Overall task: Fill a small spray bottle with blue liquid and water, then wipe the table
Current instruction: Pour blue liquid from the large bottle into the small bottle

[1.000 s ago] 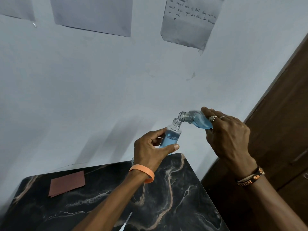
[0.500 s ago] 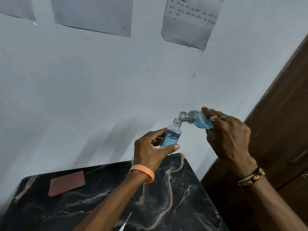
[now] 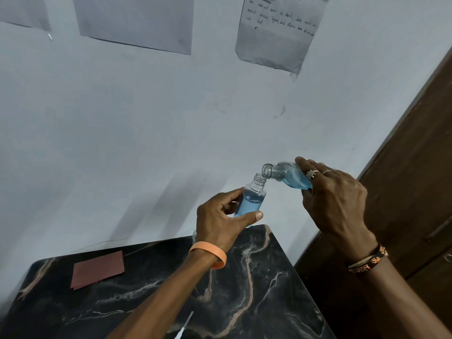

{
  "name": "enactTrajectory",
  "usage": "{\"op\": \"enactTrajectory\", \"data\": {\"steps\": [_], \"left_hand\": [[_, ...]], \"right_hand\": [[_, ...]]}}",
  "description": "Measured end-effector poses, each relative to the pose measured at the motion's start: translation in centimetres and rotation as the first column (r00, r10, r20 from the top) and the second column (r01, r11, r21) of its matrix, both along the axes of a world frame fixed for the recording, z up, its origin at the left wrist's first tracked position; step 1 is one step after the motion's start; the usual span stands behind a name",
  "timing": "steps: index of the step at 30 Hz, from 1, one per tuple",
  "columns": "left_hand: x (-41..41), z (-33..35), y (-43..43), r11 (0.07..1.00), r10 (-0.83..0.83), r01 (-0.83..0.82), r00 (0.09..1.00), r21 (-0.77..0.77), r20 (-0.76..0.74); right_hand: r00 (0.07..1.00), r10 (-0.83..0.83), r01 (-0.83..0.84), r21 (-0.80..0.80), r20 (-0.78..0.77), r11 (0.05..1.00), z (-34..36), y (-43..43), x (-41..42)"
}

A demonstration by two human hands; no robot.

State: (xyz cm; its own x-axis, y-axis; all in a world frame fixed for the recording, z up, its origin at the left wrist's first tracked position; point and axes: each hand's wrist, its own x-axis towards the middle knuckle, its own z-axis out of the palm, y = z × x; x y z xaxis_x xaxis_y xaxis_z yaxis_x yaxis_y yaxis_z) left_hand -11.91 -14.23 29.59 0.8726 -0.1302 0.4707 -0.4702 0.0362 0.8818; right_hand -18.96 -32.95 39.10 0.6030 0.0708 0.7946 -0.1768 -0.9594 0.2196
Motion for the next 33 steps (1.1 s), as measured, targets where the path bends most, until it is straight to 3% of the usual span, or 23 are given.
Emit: {"op": "enactTrajectory", "data": {"steps": [33], "left_hand": [[-0.05,-0.08,-0.03,1.0,0.001,-0.002,1.0,0.008,0.013]], "right_hand": [[1.0,0.009,-0.01,0.01,0.008,1.0,0.17,0.12,-0.2]]}}
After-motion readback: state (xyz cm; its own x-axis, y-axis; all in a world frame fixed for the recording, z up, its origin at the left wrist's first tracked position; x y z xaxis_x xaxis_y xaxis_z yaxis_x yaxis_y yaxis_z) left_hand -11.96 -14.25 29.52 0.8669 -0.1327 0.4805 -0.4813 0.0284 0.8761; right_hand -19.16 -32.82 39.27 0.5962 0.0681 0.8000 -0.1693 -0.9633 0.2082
